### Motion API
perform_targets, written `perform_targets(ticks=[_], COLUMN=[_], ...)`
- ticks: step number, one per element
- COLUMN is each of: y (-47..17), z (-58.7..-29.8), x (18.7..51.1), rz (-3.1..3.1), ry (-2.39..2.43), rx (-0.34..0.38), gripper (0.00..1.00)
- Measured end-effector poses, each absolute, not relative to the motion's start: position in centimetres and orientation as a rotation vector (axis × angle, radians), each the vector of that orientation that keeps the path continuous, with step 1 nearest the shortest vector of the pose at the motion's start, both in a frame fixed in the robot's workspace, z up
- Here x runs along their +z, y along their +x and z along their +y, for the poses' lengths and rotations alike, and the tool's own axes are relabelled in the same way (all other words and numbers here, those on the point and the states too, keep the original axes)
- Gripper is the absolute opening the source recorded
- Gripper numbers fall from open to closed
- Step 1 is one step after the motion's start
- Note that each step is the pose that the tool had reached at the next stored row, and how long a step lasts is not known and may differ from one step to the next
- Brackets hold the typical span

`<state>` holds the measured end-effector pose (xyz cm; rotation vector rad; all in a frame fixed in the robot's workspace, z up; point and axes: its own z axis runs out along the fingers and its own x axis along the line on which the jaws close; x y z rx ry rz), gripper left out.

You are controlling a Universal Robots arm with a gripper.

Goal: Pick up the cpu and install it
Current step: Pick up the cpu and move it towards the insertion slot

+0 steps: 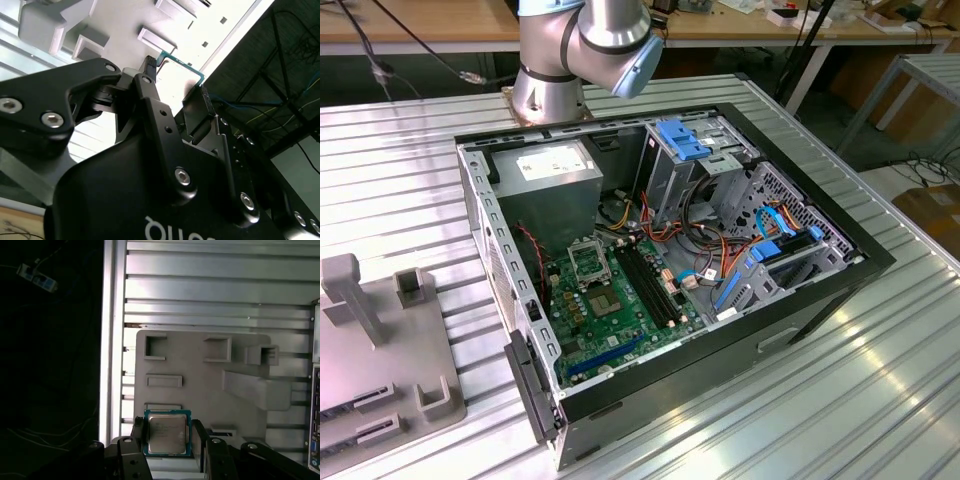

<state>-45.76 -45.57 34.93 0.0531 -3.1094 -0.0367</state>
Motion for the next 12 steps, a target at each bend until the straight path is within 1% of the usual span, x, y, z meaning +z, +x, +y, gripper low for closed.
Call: perform_targets(ticks=[12], y=[-45.7], z=[-45.6], x=[36.9], rz=[-3.099], ry=[0.053], rx=[-0.037], gripper=[0.47])
